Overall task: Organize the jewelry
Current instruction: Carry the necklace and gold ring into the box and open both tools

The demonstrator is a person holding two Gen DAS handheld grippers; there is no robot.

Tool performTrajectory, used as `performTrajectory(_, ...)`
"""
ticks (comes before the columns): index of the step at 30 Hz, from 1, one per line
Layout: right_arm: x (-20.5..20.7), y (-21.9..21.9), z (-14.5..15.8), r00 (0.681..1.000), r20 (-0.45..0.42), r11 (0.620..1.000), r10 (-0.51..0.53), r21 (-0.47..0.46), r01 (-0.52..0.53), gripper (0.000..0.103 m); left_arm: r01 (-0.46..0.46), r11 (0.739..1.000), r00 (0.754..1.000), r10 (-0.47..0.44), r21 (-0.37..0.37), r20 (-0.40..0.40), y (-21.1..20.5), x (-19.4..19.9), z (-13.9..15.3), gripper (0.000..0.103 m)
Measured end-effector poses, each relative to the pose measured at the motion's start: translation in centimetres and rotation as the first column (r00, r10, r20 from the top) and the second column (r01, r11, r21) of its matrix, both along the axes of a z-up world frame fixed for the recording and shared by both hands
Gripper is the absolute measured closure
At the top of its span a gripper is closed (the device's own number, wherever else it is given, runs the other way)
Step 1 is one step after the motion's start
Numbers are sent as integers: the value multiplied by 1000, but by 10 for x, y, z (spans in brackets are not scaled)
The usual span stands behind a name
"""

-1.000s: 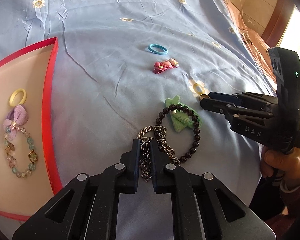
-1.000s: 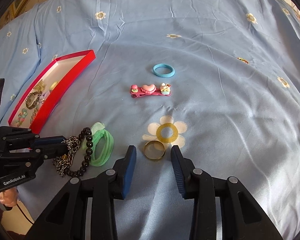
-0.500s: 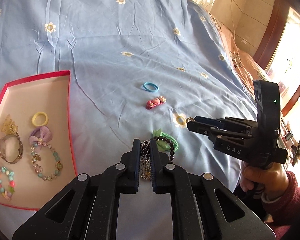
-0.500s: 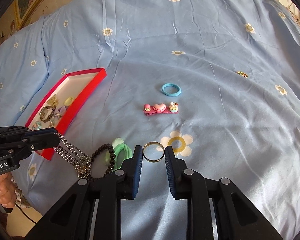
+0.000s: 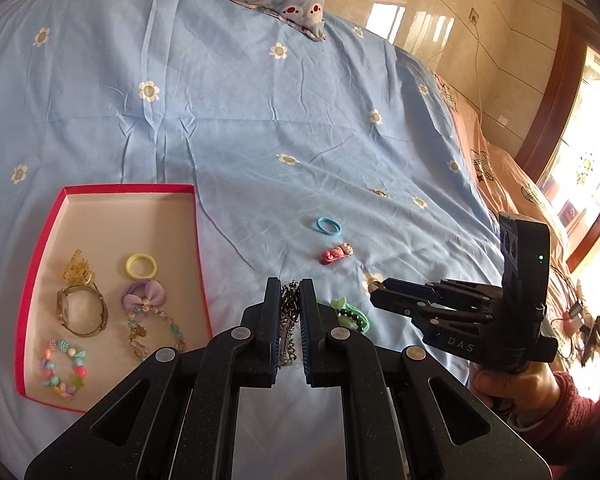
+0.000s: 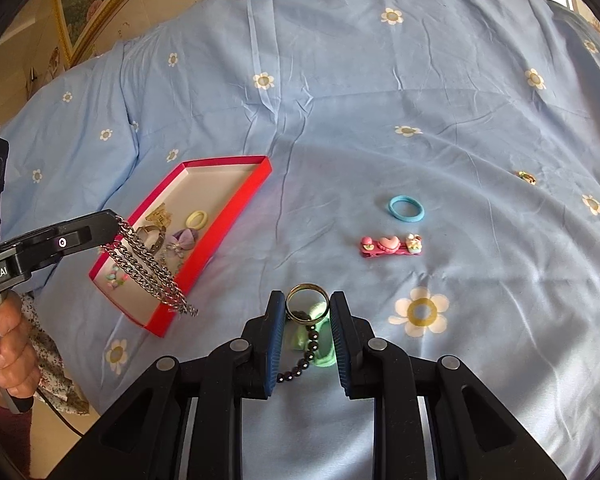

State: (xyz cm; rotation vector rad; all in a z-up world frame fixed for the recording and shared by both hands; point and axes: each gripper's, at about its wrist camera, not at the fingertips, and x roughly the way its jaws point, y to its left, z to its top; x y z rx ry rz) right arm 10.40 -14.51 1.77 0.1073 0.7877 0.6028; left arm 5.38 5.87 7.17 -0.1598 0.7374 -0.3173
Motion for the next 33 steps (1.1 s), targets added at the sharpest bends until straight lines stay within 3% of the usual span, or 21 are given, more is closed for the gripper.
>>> performTrajectory(15, -2, 82, 10, 982, -9, 981, 187, 45, -186, 80, -150, 989, 989, 150, -11, -9, 66, -17, -6, 96)
performTrajectory(33, -6, 181, -12, 933, -50, 933, 357, -27, -358, 80, -270, 963, 958, 265, -27, -105, 123, -16, -50, 96)
